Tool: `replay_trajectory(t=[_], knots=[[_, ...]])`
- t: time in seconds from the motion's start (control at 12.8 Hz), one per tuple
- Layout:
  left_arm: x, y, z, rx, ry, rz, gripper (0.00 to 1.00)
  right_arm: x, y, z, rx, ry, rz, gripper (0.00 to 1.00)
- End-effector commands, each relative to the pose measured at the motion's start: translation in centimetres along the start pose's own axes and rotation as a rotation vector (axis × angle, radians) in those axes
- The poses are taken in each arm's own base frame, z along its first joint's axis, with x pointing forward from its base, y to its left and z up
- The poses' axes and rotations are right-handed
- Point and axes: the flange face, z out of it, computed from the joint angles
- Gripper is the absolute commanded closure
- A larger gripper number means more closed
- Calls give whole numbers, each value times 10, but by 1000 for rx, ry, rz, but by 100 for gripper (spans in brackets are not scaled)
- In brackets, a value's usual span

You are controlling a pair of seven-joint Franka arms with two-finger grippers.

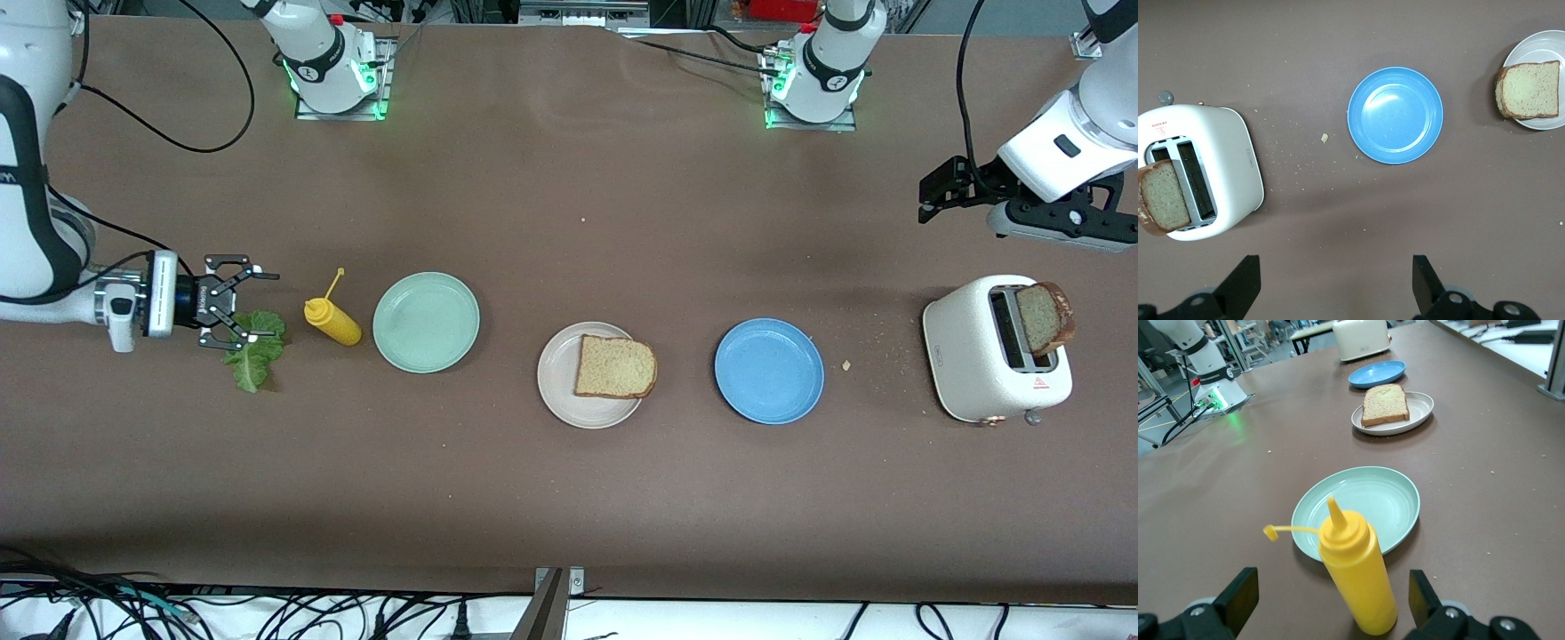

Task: Make sandwich in beige plate with both arms
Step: 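Move the right gripper to the yellow mustard bottle and grasp it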

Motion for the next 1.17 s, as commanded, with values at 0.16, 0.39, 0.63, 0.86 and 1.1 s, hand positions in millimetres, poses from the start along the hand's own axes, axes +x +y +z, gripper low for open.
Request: replay_trajectory(t=[0.16, 0.39, 0.63, 0.86, 1.1], knots=[[-5, 1, -4, 30, 6, -4, 0, -43, 7, 20, -25, 91, -102, 0], [-6, 0, -3, 29, 2, -6, 0, -52, 7, 24, -26, 99, -144, 0], [-6, 0, -3, 29, -1, -6, 0, -69, 9, 38, -37, 130, -167, 0], [-6, 4, -4, 29, 0, 0, 0, -81, 9, 55, -37, 153, -196, 0], [-6, 6, -4, 29, -1, 5, 0, -79, 10, 66, -20, 161, -202, 0]])
